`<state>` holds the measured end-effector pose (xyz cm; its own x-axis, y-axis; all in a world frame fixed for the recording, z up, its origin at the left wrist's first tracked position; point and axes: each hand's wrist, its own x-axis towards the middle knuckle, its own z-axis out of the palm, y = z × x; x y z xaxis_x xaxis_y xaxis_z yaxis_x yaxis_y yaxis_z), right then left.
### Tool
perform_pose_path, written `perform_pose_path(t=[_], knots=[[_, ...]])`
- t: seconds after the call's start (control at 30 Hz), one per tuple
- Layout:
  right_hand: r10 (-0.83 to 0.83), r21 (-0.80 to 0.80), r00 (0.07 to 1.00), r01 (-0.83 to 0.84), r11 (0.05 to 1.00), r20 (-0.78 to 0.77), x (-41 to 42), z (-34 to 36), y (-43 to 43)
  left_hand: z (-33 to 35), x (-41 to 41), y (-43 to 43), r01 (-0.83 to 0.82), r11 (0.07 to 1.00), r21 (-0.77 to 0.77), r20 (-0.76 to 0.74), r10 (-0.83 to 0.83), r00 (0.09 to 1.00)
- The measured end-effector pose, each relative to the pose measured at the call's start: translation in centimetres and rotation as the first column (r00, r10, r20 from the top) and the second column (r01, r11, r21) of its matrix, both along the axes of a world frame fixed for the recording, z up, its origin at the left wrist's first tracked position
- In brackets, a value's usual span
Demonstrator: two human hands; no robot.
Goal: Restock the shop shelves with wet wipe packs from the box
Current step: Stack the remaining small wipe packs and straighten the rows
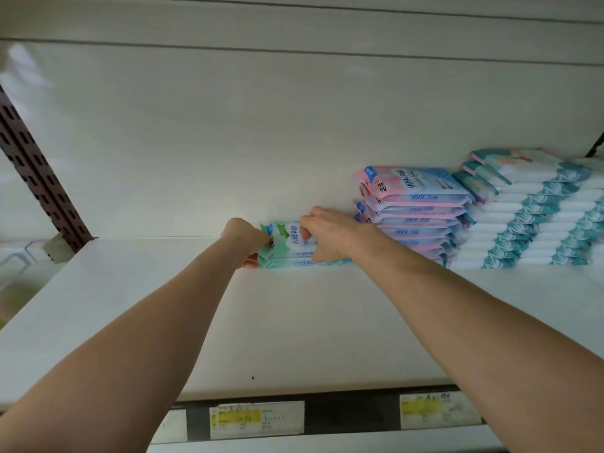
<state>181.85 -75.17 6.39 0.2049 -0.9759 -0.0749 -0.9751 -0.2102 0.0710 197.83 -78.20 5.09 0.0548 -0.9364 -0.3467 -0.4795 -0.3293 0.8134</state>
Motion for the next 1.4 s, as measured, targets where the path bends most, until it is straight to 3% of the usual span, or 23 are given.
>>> perform_pose_path(t=[0.1, 0.17, 0.23, 0.3, 0.37, 0.43, 0.8, 1.1, 1.4], knots=[[-0.009, -0.036, 1.0, 0.008, 0.999, -0.013, 0.4, -0.3, 0.4, -0.2, -0.2, -0.1, 0.011, 1.0, -0.003, -0.005, -0.011, 1.0], [-0.021, -0.085, 0.999, 0.019, 0.996, -0.025, 0.6, -0.6, 0.6, -0.6, -0.3, -0.3, 0.064, 0.992, -0.112, 0.154, -0.046, 0.987], [-0.03, -0.103, 0.999, 0.028, 0.994, -0.02, 0.8, -0.6, 0.8, -0.6, -0.5, 0.0, 0.226, 0.925, -0.307, 0.475, -0.057, 0.878], [-0.046, -0.093, 0.999, 0.044, 0.995, -0.016, 1.0, -0.4, 0.9, -0.3, -1.0, 0.9, 0.438, 0.786, -0.436, 0.631, -0.08, 0.772], [-0.065, -0.071, 0.998, 0.063, 0.995, -0.026, 1.1, 0.0, 1.0, -0.2, -1.5, 1.6, 0.61, 0.689, -0.39, 0.761, -0.132, 0.635], [-0.086, -0.061, 0.995, 0.083, 0.995, -0.057, 1.2, 0.3, 1.2, -0.5, -1.7, 1.9, 0.668, 0.673, -0.318, 0.83, -0.143, 0.539], [-0.218, -0.095, 0.976, 0.217, 0.971, 0.007, 1.9, -0.1, 3.0, 0.1, -2.2, 2.8, 0.699, 0.681, -0.22, 0.897, -0.141, 0.42], [-0.344, -0.194, 0.935, 0.355, 0.915, 0.091, 1.9, -0.2, 9.3, -0.3, -2.6, 7.7, 0.754, 0.596, -0.275, 0.873, -0.174, 0.455], [-0.482, -0.148, 0.848, 0.518, 0.843, 0.221, -2.1, 1.2, 22.2, 1.0, -8.3, 18.8, 0.85, 0.446, -0.28, 0.857, -0.284, 0.43]])
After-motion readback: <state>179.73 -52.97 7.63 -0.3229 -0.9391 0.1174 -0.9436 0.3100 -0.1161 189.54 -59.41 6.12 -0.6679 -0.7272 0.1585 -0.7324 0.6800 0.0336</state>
